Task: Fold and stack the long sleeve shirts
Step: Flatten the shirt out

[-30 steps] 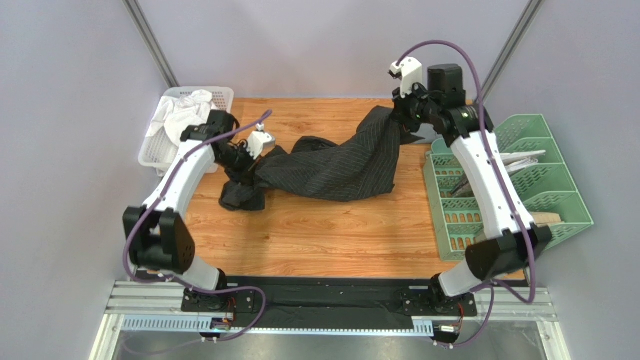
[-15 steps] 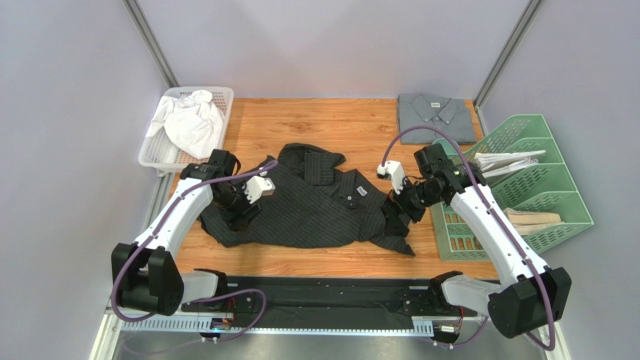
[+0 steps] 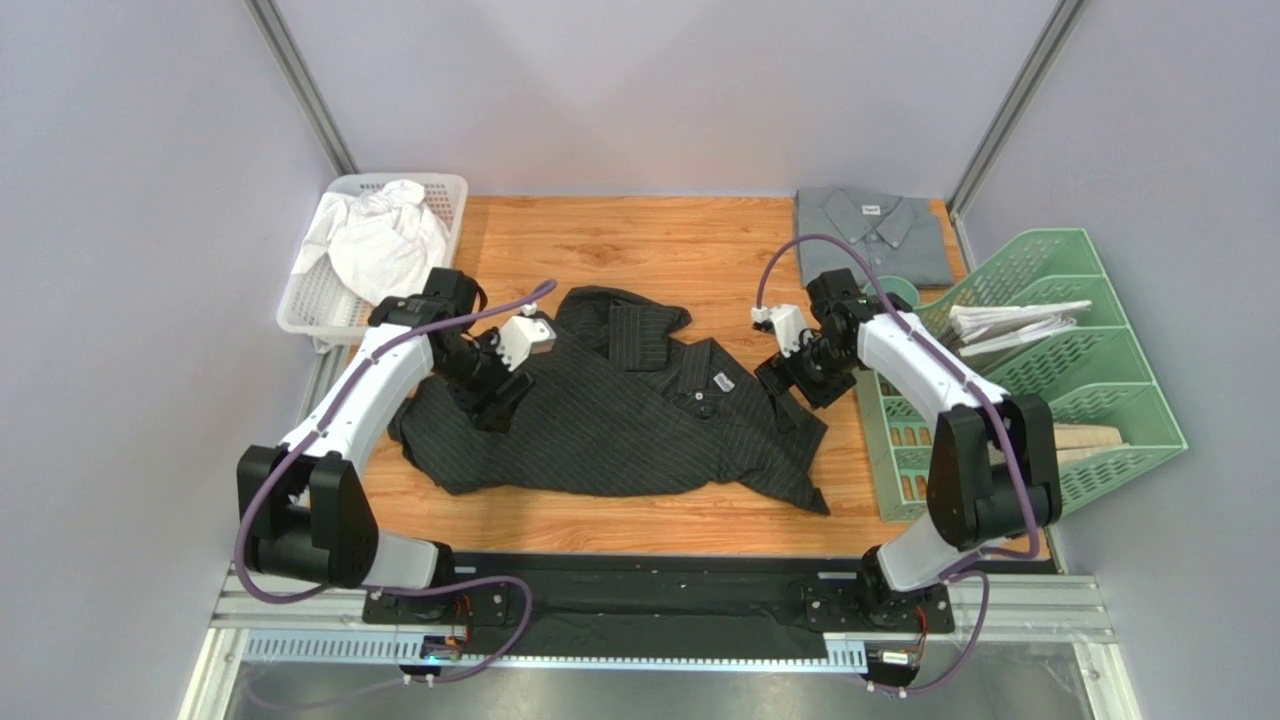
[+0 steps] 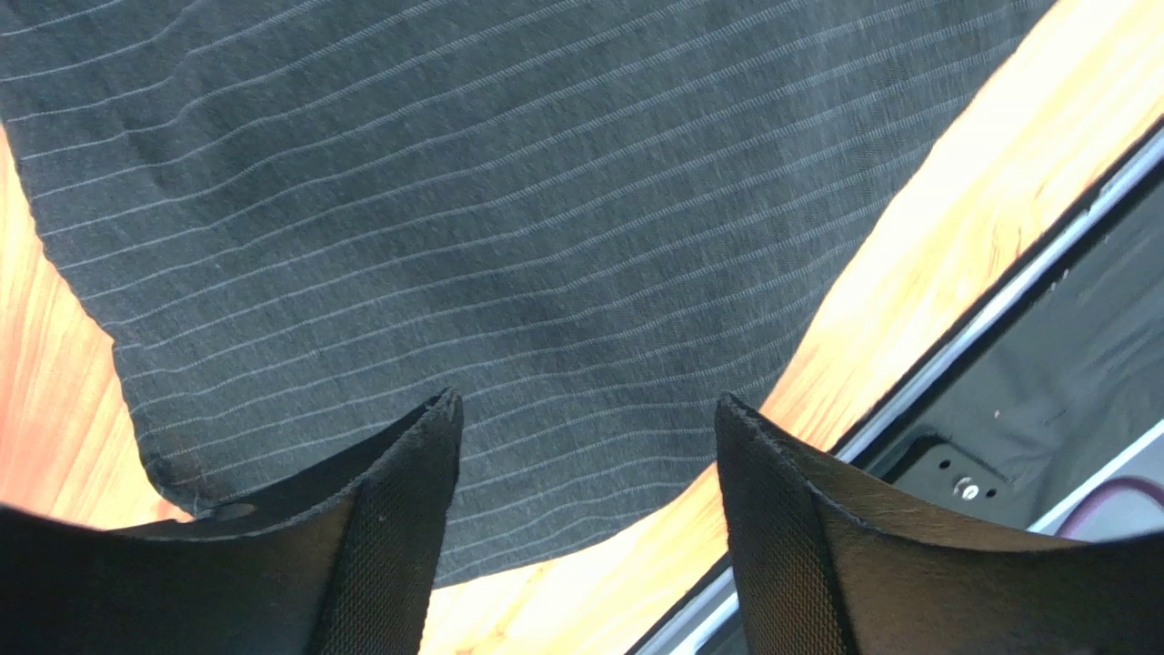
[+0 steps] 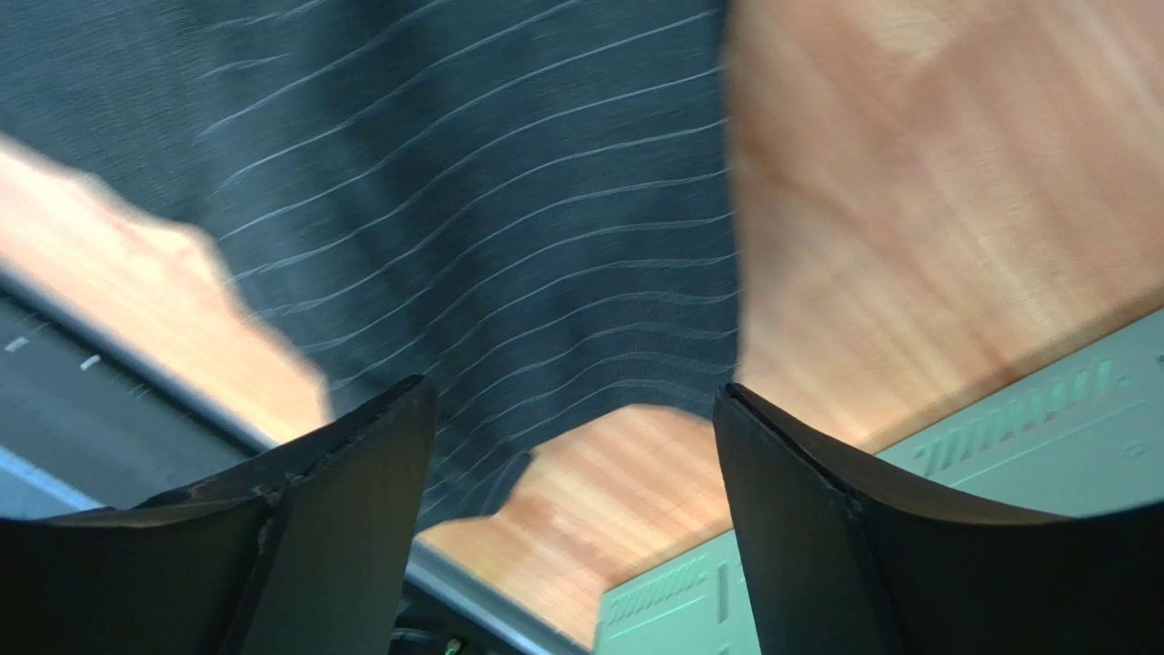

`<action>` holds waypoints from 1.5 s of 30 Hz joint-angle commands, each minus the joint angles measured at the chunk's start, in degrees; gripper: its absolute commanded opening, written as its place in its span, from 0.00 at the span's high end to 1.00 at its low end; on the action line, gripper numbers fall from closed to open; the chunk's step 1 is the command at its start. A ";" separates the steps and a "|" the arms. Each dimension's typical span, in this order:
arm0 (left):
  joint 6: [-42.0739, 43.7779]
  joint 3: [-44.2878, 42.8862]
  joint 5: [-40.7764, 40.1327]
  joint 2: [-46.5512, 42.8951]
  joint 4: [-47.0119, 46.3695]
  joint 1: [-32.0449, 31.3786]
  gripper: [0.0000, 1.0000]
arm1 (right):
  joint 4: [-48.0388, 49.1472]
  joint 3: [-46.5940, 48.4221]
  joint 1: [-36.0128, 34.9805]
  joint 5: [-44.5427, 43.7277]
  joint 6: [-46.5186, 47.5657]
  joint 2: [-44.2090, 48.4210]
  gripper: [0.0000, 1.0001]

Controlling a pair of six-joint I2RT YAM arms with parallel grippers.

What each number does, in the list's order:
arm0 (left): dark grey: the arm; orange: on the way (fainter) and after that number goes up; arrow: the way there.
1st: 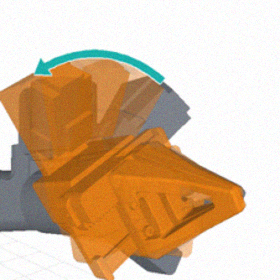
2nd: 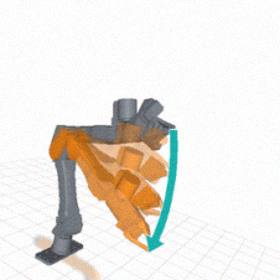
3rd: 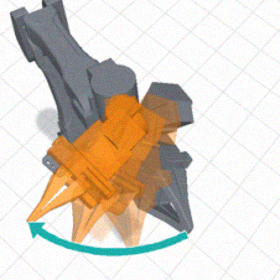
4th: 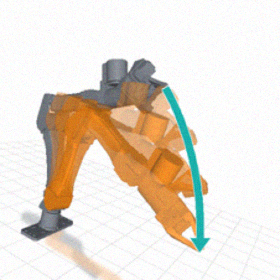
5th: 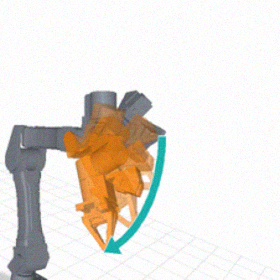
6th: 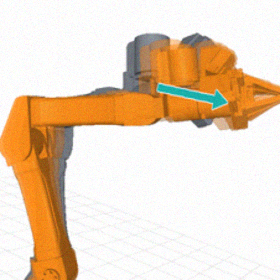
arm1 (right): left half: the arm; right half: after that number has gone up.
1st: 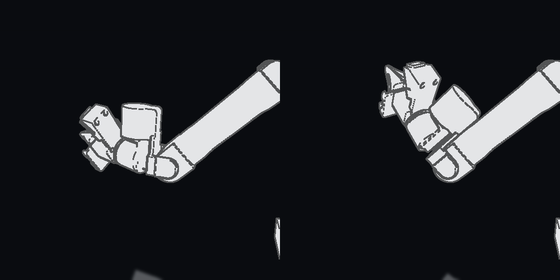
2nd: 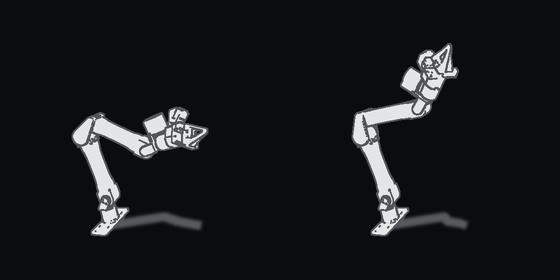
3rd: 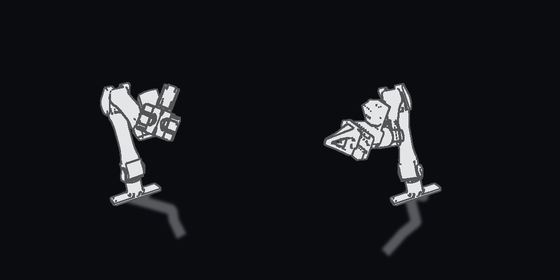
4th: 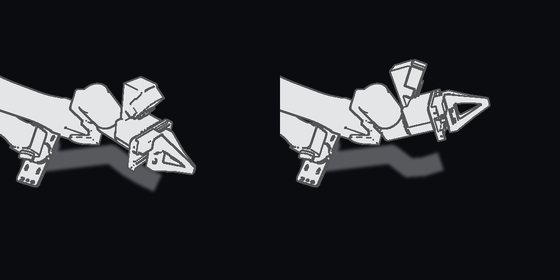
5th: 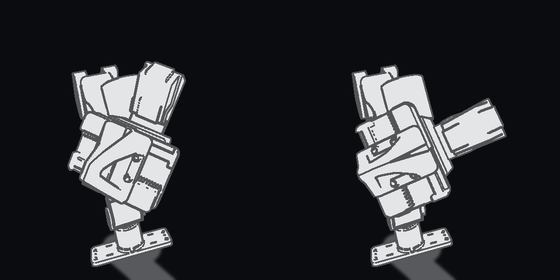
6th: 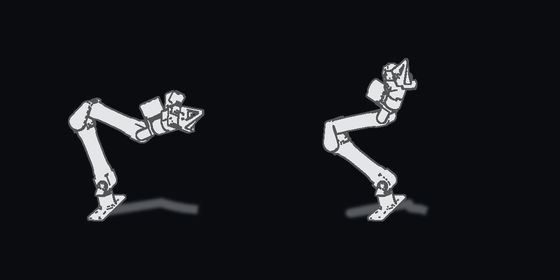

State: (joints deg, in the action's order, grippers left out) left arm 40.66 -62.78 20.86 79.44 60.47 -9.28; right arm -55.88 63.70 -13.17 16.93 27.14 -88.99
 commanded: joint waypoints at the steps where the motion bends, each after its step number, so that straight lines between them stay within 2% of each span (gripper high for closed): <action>1: -2.26 -4.10 0.85 2.29 -2.63 0.66 0.24 | 8.14 2.92 0.25 -4.45 -0.77 -4.86 0.16; 5: -1.82 -7.69 -1.44 7.81 -7.37 1.10 0.22 | 9.73 3.27 0.16 -4.89 -0.86 -10.23 0.19; 8: 0.72 -14.97 -0.21 13.26 -9.31 1.10 0.25 | 10.70 1.61 0.16 -5.41 -0.59 -10.94 0.31; 9: 3.08 -16.39 0.14 14.76 -10.27 1.10 0.26 | 10.96 0.82 0.16 -5.68 -0.24 -10.77 0.42; 11: 5.55 -22.16 0.93 20.28 -11.07 1.10 0.27 | 10.88 0.46 0.16 -5.85 -0.15 -10.24 0.55; 12: 7.31 -24.29 1.28 22.23 -11.07 1.02 0.29 | 10.70 0.37 0.16 -5.68 0.02 -9.98 0.73; 14: 10.03 -30.51 2.16 28.01 -9.68 1.10 0.29 | 10.09 0.37 0.16 -4.98 0.02 -8.75 0.96; 15: 14.57 -32.38 3.38 29.88 -8.36 1.10 0.29 | 9.65 0.37 0.25 -4.45 0.20 -8.31 1.00; 17: 18.55 -36.33 4.36 34.09 -5.63 1.02 0.29 | 8.68 0.20 0.34 -2.61 0.37 -6.56 1.00; 23: 30.96 -38.90 8.75 38.50 -5.27 0.75 0.30 | 7.19 1.07 0.95 -0.06 -1.38 0.39 1.00; 29: 38.24 -39.17 6.66 42.10 -4.39 -1.35 0.30 | 4.46 3.35 1.13 2.14 -2.44 3.29 1.00; 40: 43.53 -41.45 1.12 47.65 -3.34 -3.46 0.31 | 1.21 7.05 1.48 3.20 -3.23 6.28 1.00; 43: 44.07 -42.51 -1.08 49.49 -0.79 -3.55 0.41 | 1.03 7.40 1.65 3.02 -3.49 7.07 1.00; 44: 43.80 -42.86 -1.26 49.50 -0.53 -3.38 0.50 | 0.95 7.40 1.83 3.20 -3.49 7.25 1.00; 45: 44.06 -43.03 -0.31 49.24 1.39 -3.20 0.54 | 0.95 7.66 1.92 3.29 -3.58 7.69 1.00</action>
State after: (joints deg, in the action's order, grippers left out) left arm 81.19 -103.57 20.58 128.05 57.41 -12.88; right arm -54.37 68.79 -11.90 18.94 24.86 -83.96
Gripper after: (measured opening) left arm 0.523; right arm 0.005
